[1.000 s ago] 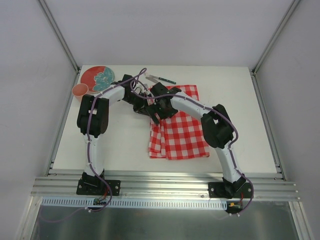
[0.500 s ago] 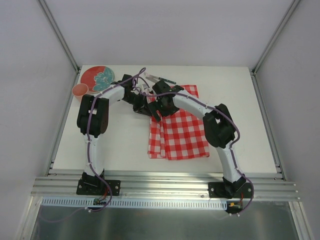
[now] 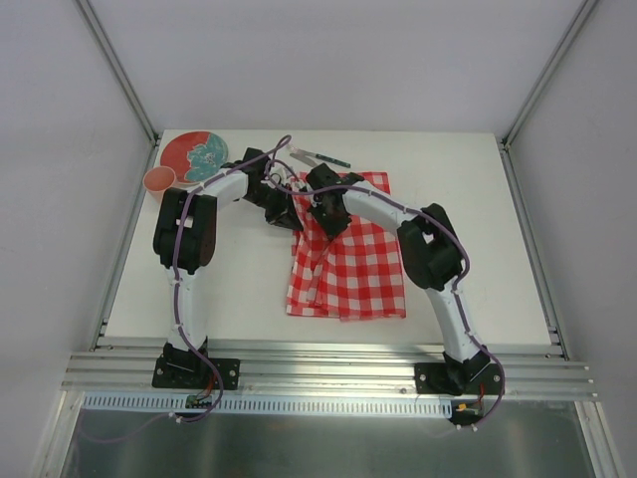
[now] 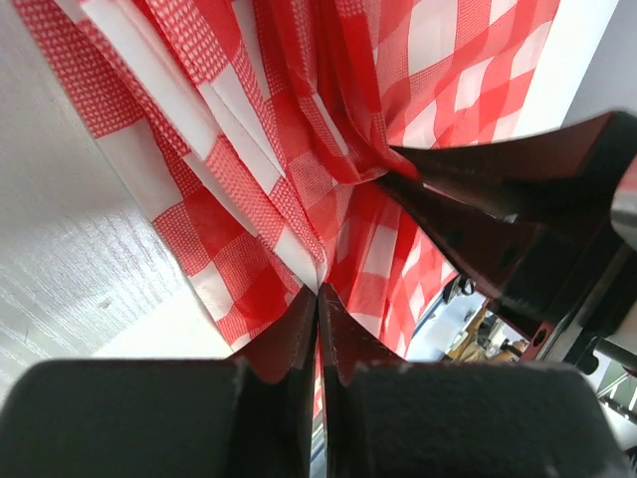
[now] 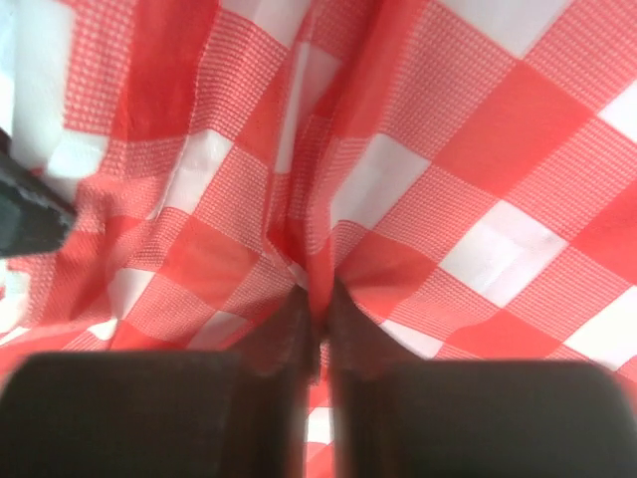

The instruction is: Set the dinner table for one person

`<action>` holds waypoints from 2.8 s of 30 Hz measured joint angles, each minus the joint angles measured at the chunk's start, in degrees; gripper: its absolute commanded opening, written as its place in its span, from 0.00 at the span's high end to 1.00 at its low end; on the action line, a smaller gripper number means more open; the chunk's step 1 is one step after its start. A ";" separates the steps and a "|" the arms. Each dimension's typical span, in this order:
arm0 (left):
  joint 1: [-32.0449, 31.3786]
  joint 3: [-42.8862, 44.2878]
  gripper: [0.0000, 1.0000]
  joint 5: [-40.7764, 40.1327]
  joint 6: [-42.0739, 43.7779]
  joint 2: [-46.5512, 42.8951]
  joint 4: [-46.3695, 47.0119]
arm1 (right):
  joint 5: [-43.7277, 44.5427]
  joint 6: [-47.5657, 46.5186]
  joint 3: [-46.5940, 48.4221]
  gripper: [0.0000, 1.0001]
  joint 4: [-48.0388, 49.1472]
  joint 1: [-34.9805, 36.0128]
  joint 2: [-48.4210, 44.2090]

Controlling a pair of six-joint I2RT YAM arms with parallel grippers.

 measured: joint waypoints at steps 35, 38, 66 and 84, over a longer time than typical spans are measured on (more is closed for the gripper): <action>-1.51 -3.74 1.00 -4.66 1.60 -3.56 0.24 | 1.73 -10.82 -6.40 0.03 -7.37 -13.03 -33.81; -1.51 -4.76 1.00 -5.14 2.01 -5.81 0.26 | 1.90 -10.84 -1.73 0.03 -7.72 -12.28 -33.18; -1.44 -7.74 1.00 -5.97 2.62 -8.44 0.37 | -7.32 -11.50 -5.81 0.35 -7.96 2.05 -5.44; -1.44 -7.56 1.00 -5.95 2.54 -8.44 0.37 | -3.72 -15.10 -8.63 0.99 -8.04 -0.20 -7.02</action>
